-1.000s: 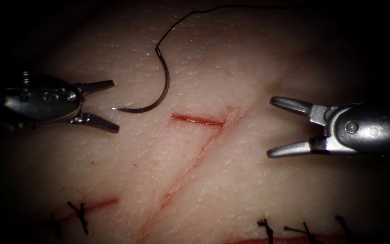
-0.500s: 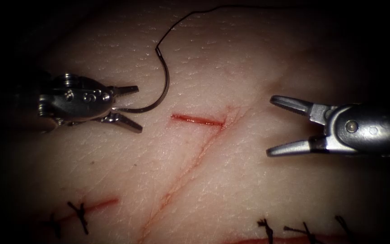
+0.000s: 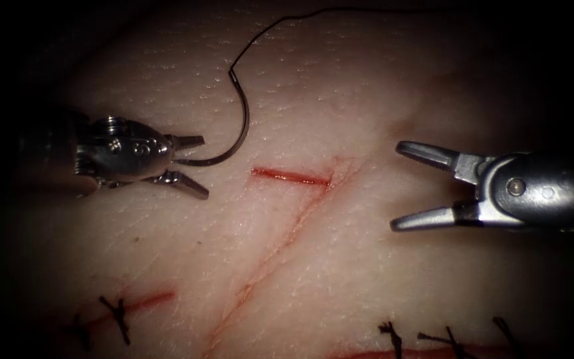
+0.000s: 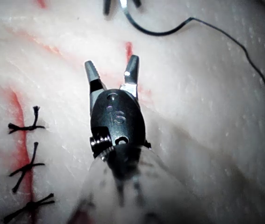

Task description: Wound Closure

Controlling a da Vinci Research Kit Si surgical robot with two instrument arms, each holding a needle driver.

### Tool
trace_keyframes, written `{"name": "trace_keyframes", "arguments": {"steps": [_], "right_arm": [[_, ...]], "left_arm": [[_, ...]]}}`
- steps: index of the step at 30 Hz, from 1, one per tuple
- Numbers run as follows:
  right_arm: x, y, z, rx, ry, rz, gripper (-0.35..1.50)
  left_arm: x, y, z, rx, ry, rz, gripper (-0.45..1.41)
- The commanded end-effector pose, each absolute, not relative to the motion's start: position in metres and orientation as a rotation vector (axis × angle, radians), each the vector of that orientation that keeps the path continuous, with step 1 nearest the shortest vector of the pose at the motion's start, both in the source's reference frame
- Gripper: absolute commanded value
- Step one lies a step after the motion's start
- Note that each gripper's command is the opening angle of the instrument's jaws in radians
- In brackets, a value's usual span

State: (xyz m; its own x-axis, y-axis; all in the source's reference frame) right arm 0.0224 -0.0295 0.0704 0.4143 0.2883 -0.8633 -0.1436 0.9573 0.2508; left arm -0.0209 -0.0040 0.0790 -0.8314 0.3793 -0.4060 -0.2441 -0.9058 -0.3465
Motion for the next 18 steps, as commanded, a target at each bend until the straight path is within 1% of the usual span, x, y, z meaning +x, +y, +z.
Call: {"name": "trace_keyframes", "arguments": {"steps": [1,4,8,9,10,11,12,15,16,17,18], "right_arm": [[0.0232,-0.0301,0.0710,0.149,1.112,0.272,0.99],[0.0234,-0.0301,0.0710,0.150,1.110,0.271,1.01],[0.0234,-0.0301,0.0709,0.151,1.110,0.272,1.01],[0.0234,-0.0301,0.0708,0.151,1.110,0.272,1.01],[0.0235,-0.0301,0.0708,0.151,1.110,0.273,1.01],[0.0235,-0.0301,0.0708,0.151,1.110,0.273,1.01],[0.0235,-0.0302,0.0707,0.151,1.110,0.273,1.01],[0.0236,-0.0302,0.0707,0.151,1.109,0.274,1.01],[0.0236,-0.0302,0.0707,0.150,1.109,0.275,1.01],[0.0237,-0.0302,0.0707,0.150,1.109,0.275,1.01],[0.0237,-0.0302,0.0707,0.150,1.109,0.275,0.99]], "left_arm": [[-0.0214,-0.0040,0.0797,-0.682,-0.404,2.695,0.65],[-0.0214,-0.0038,0.0798,-0.675,-0.417,2.694,0.61],[-0.0213,-0.0037,0.0799,-0.646,-0.439,2.702,0.61],[-0.0213,-0.0037,0.0799,-0.643,-0.442,2.703,0.60],[-0.0213,-0.0037,0.0799,-0.638,-0.446,2.699,0.51],[-0.0213,-0.0037,0.0799,-0.638,-0.446,2.699,0.51],[-0.0213,-0.0037,0.0799,-0.638,-0.446,2.699,0.43],[-0.0213,-0.0036,0.0800,-0.634,-0.439,2.701,-0.01],[-0.0213,-0.0035,0.0800,-0.634,-0.439,2.701,-0.26],[-0.0213,-0.0034,0.0801,-0.635,-0.439,2.701,-0.45],[-0.0213,-0.0033,0.0801,-0.636,-0.440,2.702,-0.45]]}}
